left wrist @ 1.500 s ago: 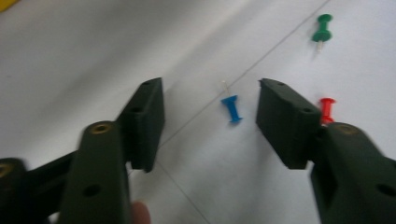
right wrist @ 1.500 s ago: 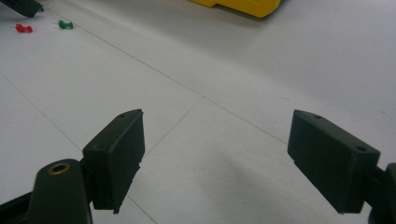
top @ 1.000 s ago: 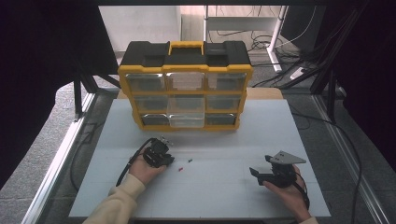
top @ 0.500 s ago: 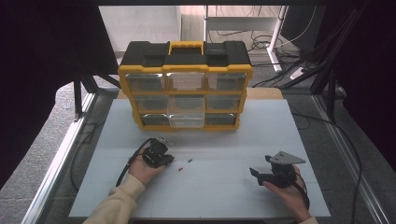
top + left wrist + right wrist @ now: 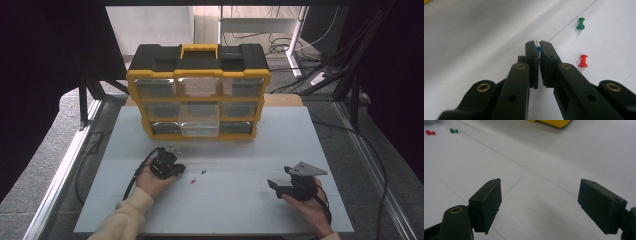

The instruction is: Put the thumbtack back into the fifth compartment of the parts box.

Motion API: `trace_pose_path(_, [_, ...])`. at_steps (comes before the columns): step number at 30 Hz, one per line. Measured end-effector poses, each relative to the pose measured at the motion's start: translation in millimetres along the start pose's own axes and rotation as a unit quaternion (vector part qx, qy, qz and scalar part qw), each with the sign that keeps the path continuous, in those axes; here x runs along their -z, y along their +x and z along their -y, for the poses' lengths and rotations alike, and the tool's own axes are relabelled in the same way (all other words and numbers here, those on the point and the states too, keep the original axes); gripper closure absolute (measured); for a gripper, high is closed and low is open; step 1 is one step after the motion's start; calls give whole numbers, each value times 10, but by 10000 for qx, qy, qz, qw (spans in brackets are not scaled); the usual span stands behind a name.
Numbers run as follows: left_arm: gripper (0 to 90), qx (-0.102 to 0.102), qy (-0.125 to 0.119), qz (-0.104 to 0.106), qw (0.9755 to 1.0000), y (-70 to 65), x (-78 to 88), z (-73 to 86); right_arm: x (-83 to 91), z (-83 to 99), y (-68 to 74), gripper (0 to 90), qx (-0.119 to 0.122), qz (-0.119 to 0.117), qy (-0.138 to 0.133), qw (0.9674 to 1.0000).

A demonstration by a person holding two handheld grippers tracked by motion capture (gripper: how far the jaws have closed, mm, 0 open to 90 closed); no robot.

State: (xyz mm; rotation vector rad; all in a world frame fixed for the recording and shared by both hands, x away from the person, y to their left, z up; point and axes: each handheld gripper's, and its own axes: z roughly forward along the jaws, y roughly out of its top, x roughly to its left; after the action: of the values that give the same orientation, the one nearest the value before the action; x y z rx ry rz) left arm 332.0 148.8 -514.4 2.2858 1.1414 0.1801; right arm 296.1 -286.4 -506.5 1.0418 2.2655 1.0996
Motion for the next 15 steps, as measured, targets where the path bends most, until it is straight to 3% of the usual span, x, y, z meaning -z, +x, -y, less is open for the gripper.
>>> trace_pose_path(5, [852,159,-253,48,9995,27,117,29,0,1,-10,191,-8,-9,-4,10000])
trace_pose_path(15, [852,283,-601,154,9977,97,319,96,1,0,-9,191,-16,7,-2,10000])
